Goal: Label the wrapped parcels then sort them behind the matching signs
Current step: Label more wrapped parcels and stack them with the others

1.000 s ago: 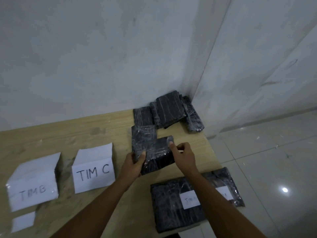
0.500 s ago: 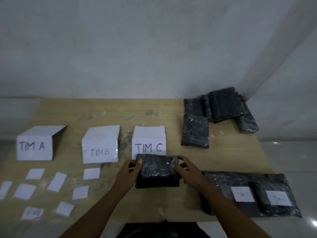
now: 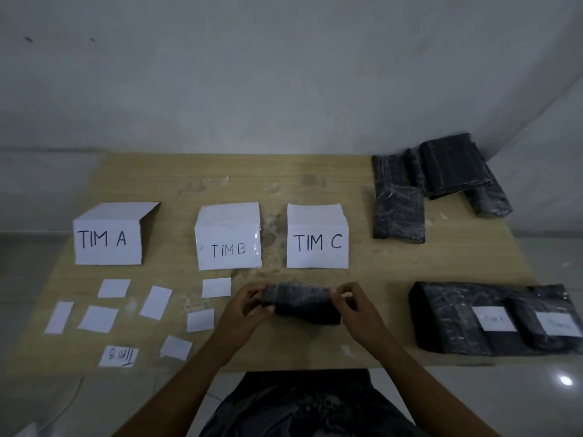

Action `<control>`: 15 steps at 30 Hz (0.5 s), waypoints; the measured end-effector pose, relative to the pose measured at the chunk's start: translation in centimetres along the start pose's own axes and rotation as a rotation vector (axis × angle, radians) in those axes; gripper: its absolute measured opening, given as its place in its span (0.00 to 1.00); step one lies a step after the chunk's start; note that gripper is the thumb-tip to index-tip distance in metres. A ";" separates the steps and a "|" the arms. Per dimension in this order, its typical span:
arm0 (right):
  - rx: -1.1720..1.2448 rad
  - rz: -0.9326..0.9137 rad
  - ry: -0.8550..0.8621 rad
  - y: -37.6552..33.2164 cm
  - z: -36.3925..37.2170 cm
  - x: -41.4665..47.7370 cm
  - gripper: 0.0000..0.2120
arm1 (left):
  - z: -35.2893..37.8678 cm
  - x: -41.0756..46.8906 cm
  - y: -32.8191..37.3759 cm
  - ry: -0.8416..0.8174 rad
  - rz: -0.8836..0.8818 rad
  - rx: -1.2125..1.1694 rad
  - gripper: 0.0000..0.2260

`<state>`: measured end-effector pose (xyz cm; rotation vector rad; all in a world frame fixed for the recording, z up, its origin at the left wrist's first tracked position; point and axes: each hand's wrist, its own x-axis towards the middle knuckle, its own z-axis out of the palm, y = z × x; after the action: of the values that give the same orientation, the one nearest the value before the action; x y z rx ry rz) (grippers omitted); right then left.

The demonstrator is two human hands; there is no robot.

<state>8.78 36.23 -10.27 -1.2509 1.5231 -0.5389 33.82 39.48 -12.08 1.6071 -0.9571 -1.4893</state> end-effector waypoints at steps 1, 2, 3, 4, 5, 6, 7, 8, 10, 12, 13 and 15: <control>-0.003 -0.026 0.043 0.4 0.4 -0.3 0.13 | -0.2 -0.1 0.0 0.015 -0.005 -0.034 0.13; -0.004 -0.042 0.076 1.0 1.0 -0.7 0.11 | -0.5 -0.3 -0.2 0.022 -0.019 -0.072 0.09; 0.011 -0.051 0.090 1.4 1.6 -1.1 0.10 | -0.8 -0.5 -0.4 0.026 -0.022 -0.083 0.07; 0.024 -0.053 0.086 1.8 2.1 -1.4 0.09 | -0.9 -0.6 -0.7 0.034 -0.015 -0.058 0.06; 0.028 -0.048 0.075 2.2 2.4 -1.7 0.09 | -1.0 -0.7 -1.0 0.034 -0.007 -0.012 0.08; 0.020 -0.035 0.074 2.5 3.0 -2.2 0.11 | -1.2 -1.1 -1.5 0.028 -0.013 0.021 0.10; 0.002 -0.032 0.076 2.7 3.1 -2.4 0.13 | -1.2 -1.2 -1.9 0.022 -0.017 0.042 0.11; -0.020 -0.029 0.077 2.8 3.3 -2.6 0.14 | -1.2 -1.2 -2.4 0.009 -0.025 0.059 0.12; -0.060 -0.009 0.069 3.4 3.8 -3.0 0.16 | -1.5 -1.4 -3.5 -0.031 -0.038 0.106 0.11; -0.085 -0.010 0.070 4.1 3.9 -3.3 0.17 | -1.4 -1.5 -4.2 -0.054 -0.040 0.142 0.10; -0.087 -0.010 0.077 4.4 4.0 -3.4 0.17 | -1.3 -1.6 -4.3 -0.059 -0.037 0.153 0.10; -0.081 -0.013 0.090 4.6 4.0 -3.5 0.17 | -1.2 -1.6 -4.2 -0.051 -0.036 0.141 0.09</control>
<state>10.07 42.03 -13.98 -1.3141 1.6271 -0.5531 35.10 42.89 -15.01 1.7008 -1.0880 -1.5220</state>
